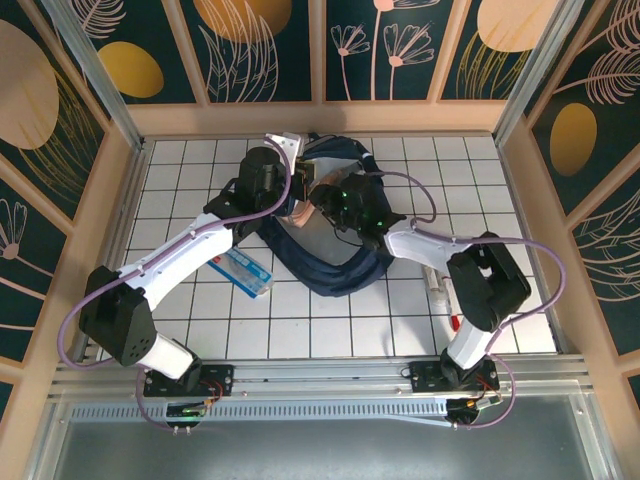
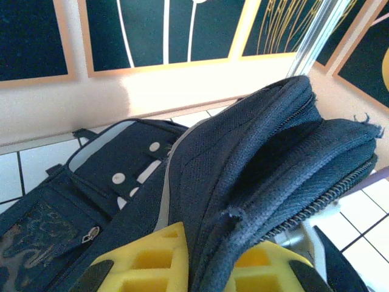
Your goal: Pack books, pencil case, and school supplies into a backpack
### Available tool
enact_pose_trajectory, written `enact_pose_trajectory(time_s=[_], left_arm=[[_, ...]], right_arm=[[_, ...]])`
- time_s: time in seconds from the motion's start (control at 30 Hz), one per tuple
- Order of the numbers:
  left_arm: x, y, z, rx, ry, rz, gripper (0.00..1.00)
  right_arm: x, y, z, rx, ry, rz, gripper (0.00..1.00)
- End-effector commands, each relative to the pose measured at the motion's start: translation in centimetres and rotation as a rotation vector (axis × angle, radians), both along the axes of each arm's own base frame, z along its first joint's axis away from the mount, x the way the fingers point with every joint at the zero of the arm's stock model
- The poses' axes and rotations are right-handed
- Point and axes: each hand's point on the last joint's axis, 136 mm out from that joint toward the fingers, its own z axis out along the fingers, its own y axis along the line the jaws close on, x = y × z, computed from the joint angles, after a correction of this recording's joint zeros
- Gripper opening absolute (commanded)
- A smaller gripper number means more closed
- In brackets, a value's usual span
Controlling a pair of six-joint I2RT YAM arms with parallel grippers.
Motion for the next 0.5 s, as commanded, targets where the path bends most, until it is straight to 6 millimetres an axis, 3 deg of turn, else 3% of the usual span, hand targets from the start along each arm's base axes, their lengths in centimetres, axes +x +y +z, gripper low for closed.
enact_pose_trajectory(time_s=[0.0, 0.13, 0.27, 0.33, 0.47], left_arm=[[-0.9, 0.1, 12.3, -0.225, -0.269, -0.016, 0.0], [-1.1, -1.4, 11.9, -0.226, -0.241, -0.088, 0.0], [-1.1, -1.3, 12.0, -0.245, -0.224, -0.083, 0.0], [-1.2, -1.1, 11.7, -0.267, -0.222, -0.076, 0.0], [-1.2, -1.3, 11.0, -0.304, -0.182, -0.076, 0.0]], right_arm=[[-2.0, 1.0, -5.4, -0.029, 0.158, 0.017, 0.51], [0.0, 1.3, -7.1, -0.039, 0.115, -0.082, 0.42], [3.0, 4.5, -6.5, 0.092, 0.013, -0.024, 0.16], [4.6, 6.8, -4.9, 0.192, -0.058, 0.026, 0.14], [7.1, 9.2, -4.1, 0.271, -0.108, 0.047, 0.15]])
